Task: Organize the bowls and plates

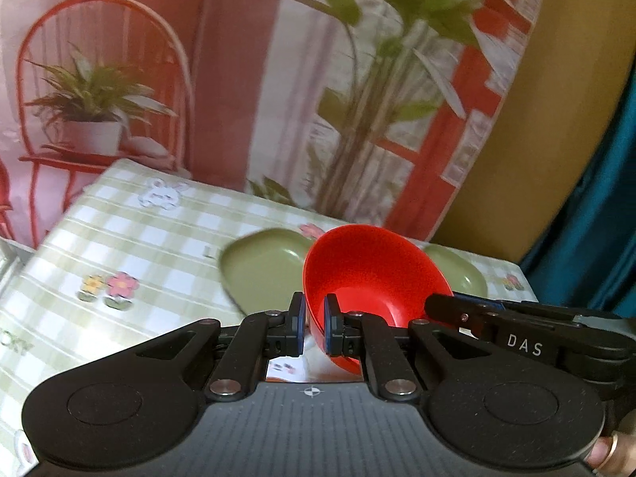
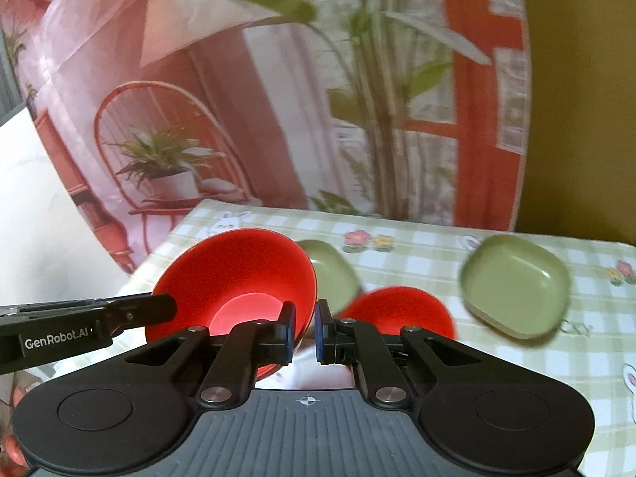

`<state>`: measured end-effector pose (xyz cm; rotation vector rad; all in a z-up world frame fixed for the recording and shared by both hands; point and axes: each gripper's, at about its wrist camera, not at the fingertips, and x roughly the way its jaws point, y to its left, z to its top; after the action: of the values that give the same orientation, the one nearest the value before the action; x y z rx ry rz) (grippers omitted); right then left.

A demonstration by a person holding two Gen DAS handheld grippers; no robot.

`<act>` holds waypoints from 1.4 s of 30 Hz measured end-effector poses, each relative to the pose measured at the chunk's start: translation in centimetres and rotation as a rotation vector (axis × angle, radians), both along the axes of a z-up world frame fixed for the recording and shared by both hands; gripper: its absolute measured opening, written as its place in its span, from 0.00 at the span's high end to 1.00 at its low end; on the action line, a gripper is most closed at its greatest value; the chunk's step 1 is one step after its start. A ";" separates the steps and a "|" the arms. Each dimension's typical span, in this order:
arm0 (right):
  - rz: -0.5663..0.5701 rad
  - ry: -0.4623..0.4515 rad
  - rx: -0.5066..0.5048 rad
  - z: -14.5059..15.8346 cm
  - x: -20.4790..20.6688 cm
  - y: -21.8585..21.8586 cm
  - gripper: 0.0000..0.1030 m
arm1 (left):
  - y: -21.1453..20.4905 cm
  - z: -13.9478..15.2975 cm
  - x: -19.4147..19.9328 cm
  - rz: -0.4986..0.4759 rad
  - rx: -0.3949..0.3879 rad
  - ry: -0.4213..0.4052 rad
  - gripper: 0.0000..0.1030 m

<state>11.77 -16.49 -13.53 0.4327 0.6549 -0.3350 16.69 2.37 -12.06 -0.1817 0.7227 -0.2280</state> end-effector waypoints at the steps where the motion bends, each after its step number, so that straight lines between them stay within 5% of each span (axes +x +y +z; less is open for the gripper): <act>1: -0.010 -0.002 0.008 -0.3 -0.5 -0.5 0.91 | -0.7 -0.2 0.1 -0.010 0.010 0.005 0.90; 8: -0.089 -0.019 0.053 -2.7 -3.1 -3.4 0.90 | -5.0 -1.4 2.1 -0.078 0.090 0.015 0.90; 20: -0.192 -0.005 0.120 -7.3 -3.0 -8.0 0.89 | -9.5 -4.4 8.0 -0.172 0.112 0.047 0.90; 42: -0.184 0.046 0.148 -10.2 -0.8 -9.2 0.89 | -10.2 -8.2 10.2 -0.184 0.194 0.113 0.90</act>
<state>10.95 -25.65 -23.76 0.6298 0.6885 -0.4735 26.89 -7.80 -20.28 0.0575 0.8705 -0.3231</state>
